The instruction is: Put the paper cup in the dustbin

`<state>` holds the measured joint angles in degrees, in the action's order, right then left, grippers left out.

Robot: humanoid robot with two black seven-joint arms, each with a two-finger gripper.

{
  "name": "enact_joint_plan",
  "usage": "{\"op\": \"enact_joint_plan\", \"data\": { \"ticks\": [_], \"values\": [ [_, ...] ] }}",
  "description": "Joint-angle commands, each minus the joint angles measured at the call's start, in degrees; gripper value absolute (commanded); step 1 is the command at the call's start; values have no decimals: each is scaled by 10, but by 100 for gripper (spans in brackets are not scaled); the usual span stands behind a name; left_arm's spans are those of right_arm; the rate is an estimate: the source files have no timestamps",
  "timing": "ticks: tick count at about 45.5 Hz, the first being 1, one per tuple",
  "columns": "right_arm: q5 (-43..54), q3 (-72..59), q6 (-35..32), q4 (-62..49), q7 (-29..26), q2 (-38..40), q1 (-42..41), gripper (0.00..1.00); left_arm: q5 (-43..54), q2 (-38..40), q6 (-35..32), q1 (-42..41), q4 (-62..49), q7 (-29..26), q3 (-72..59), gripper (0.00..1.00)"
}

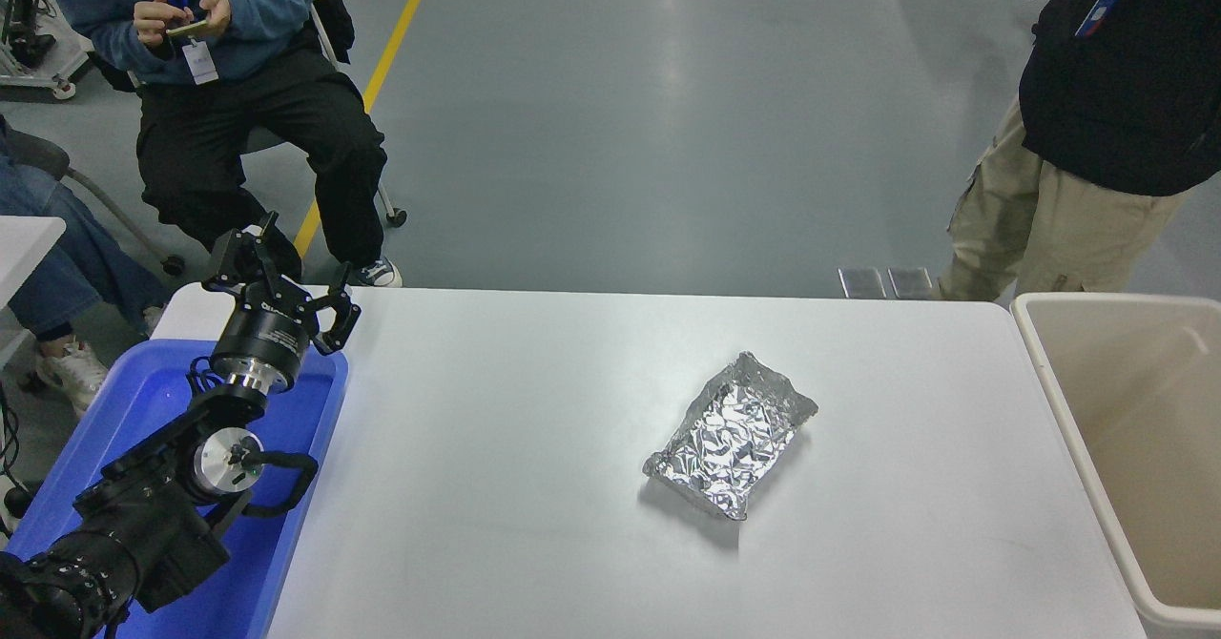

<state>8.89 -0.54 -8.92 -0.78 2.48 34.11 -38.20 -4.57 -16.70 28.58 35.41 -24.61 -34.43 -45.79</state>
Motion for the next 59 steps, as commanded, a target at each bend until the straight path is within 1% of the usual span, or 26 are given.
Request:
{"op": "enact_joint_plan", "data": {
  "ticks": [1,6,7,10,11,13,16,17,30,41,53,59],
  "values": [
    [-14,31,33,-3,-2,-22,32,0,0,0,1,0,0,0,0,100],
    [-14,48,31,-3,-2,-22,33,0,0,0,0,0,0,0,0,100],
    [-14,50,31,-3,-2,-22,32,4,0,0,1,0,0,0,0,100],
    [-14,57,32,-3,-2,-22,33,42,0,0,1,0,-1,0,0,100],
    [-14,59,33,-3,-2,-23,33,49,0,0,0,0,0,0,0,100],
    [-14,60,36,-3,-2,-26,32,60,0,0,1,0,0,0,0,100],
    [-14,61,47,-4,-1,-31,33,93,0,0,0,0,0,0,0,100],
    [-14,63,53,-4,-1,-33,33,99,0,0,1,0,0,0,0,100],
    [-14,73,60,-4,2,-35,44,99,0,0,1,0,0,1,0,100],
    [-12,58,53,-3,2,-35,22,100,0,0,0,0,0,0,0,100],
    [-15,76,33,3,2,-35,-43,100,0,0,1,0,0,1,0,100],
    [-19,84,34,21,8,-38,-57,100,0,0,1,0,0,1,0,100]
  ]
}}
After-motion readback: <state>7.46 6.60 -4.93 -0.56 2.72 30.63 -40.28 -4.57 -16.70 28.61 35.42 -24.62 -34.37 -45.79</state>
